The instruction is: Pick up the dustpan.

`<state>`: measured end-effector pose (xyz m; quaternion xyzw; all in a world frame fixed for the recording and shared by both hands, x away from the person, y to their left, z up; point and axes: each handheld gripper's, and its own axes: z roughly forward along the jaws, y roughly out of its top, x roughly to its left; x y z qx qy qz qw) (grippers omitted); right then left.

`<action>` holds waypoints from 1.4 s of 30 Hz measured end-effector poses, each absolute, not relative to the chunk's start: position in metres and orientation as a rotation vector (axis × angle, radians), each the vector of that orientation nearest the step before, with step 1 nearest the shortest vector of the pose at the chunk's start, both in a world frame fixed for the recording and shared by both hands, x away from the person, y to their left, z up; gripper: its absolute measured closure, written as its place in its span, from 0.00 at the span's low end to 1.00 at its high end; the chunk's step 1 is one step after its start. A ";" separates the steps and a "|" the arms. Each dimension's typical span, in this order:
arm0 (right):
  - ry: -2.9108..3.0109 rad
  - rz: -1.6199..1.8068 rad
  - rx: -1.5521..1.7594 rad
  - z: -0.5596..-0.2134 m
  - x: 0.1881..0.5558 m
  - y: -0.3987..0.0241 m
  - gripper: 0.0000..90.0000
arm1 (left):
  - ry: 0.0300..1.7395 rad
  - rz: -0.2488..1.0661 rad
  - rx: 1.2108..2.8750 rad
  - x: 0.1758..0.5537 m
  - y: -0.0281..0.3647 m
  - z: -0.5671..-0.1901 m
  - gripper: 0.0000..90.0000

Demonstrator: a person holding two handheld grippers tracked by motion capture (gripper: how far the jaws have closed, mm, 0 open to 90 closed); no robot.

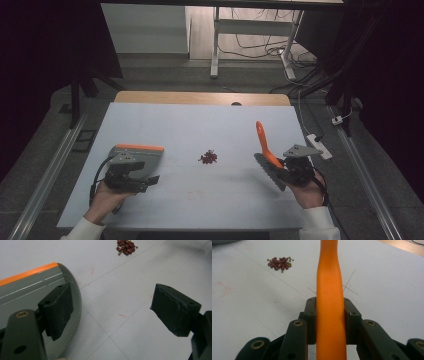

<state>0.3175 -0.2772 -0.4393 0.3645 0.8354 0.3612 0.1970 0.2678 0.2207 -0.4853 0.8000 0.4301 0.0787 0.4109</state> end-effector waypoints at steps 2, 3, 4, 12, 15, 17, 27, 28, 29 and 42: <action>2.342 1.012 1.019 -0.440 0.318 -0.277 0.78 | 1.082 0.194 2.013 0.268 0.220 -0.485 0.20; 2.348 1.011 1.015 -0.441 0.318 -0.276 0.78 | 1.081 0.193 2.014 0.268 0.220 -0.484 0.20; 2.350 1.011 1.014 -0.441 0.318 -0.276 0.78 | 1.079 0.196 2.016 0.268 0.219 -0.484 0.20; 2.365 1.017 1.002 -0.443 0.319 -0.274 0.78 | 1.081 0.178 2.026 0.269 0.213 -0.482 0.20; 2.360 1.027 1.004 -0.442 0.318 -0.274 0.78 | 1.080 0.179 2.030 0.269 0.211 -0.481 0.20; 2.358 1.030 1.003 -0.441 0.318 -0.274 0.78 | 1.082 0.181 2.032 0.268 0.210 -0.479 0.20; 2.357 1.003 1.015 -0.443 0.320 -0.272 0.78 | 1.056 0.189 2.036 0.267 0.207 -0.473 0.20; 2.357 1.006 1.014 -0.443 0.320 -0.272 0.78 | 1.056 0.189 2.036 0.267 0.207 -0.473 0.20; 2.357 1.008 1.016 -0.443 0.320 -0.271 0.78 | 1.053 0.181 2.035 0.266 0.208 -0.473 0.20; 2.360 0.982 1.025 -0.446 0.325 -0.263 0.78 | 1.084 0.188 2.033 0.269 0.215 -0.469 0.21</action>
